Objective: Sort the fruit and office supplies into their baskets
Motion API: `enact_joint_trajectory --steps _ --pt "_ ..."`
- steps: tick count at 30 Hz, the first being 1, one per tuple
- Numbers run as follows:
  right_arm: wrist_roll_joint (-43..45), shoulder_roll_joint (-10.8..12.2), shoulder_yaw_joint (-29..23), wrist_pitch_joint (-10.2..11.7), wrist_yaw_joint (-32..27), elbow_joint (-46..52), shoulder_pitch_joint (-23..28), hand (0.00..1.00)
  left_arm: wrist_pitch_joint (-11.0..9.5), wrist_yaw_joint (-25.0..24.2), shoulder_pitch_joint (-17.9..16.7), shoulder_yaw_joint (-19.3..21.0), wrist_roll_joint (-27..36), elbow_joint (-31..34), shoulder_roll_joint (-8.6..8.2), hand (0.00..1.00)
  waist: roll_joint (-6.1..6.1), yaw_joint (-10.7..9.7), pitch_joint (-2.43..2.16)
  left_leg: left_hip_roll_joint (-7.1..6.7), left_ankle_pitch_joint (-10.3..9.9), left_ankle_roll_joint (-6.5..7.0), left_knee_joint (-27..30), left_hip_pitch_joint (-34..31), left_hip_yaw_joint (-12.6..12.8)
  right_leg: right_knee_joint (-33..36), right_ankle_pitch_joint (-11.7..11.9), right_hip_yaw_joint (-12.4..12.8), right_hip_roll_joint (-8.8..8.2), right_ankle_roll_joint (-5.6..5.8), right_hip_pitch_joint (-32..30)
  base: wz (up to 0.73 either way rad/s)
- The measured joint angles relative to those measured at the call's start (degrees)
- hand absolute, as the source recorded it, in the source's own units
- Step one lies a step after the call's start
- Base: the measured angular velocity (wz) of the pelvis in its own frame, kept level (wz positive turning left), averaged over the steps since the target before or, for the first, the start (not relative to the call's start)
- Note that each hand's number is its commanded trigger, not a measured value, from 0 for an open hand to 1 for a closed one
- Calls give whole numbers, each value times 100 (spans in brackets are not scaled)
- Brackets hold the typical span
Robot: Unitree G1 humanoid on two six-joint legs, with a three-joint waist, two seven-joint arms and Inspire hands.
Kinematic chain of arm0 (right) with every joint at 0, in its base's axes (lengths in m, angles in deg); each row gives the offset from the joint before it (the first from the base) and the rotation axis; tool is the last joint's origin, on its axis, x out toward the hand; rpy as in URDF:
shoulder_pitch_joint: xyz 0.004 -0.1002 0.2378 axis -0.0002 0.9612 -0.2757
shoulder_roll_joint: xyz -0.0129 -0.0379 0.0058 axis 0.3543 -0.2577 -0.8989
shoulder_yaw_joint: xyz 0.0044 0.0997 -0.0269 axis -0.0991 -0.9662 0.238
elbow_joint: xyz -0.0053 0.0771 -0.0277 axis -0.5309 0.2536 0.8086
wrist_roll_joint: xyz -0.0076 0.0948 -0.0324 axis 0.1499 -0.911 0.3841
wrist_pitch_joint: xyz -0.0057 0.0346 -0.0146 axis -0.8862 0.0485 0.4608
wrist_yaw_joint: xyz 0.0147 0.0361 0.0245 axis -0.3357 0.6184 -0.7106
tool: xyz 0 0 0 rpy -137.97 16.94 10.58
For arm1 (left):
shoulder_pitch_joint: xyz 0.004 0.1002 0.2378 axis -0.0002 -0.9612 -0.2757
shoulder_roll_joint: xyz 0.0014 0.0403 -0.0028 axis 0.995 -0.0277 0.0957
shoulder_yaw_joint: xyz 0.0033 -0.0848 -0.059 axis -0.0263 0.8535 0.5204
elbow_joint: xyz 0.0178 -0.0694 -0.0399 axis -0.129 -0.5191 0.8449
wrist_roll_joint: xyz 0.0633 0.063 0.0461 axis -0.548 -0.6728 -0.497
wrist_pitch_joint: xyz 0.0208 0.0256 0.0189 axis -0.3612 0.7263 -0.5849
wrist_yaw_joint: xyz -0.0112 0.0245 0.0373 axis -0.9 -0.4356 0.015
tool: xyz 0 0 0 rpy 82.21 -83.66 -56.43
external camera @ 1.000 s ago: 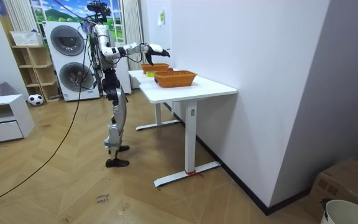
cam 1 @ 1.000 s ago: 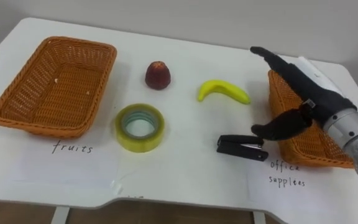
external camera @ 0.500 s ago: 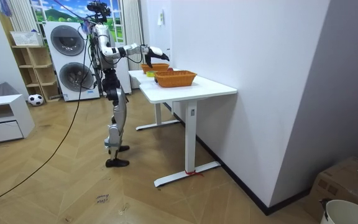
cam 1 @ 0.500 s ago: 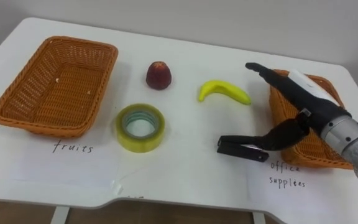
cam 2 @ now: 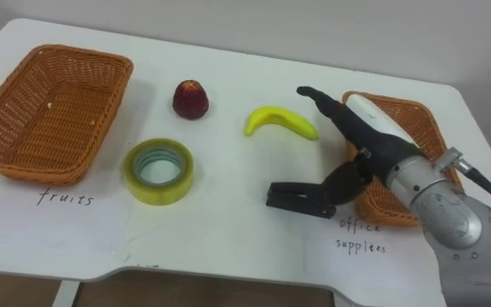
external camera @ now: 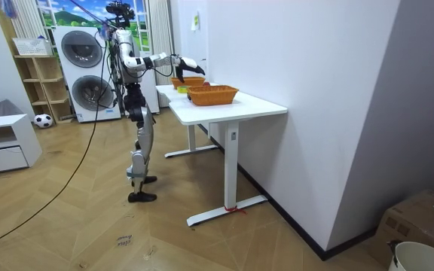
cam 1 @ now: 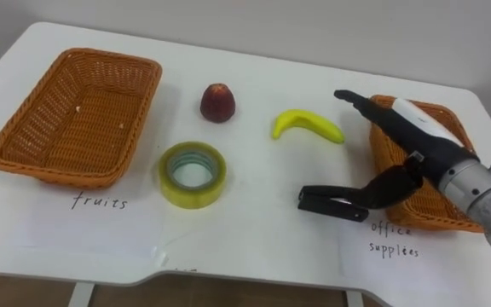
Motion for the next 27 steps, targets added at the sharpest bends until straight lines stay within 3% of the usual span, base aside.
enact_joint_trajectory --steps 6,16,27 --pt "118 0 169 -28 0 0 -1 0 0 4 19 -5 4 0 5 0 -4 -9 6 -5 0 0 1 -12 -70 3 0 -8 1 0 11 4" --pt "260 0 620 -100 61 1 -8 0 0 8 185 -385 4 3 83 0 9 15 17 -18 1 1 28 -85 -158 -5 0 -2 -4 0 -46 5" --pt "352 1 899 -185 371 -24 -7 0 -1 7 263 -411 11 -57 82 0 -12 148 36 -20 2 1 31 -84 -154 -3 0 87 -4 0 -59 0"
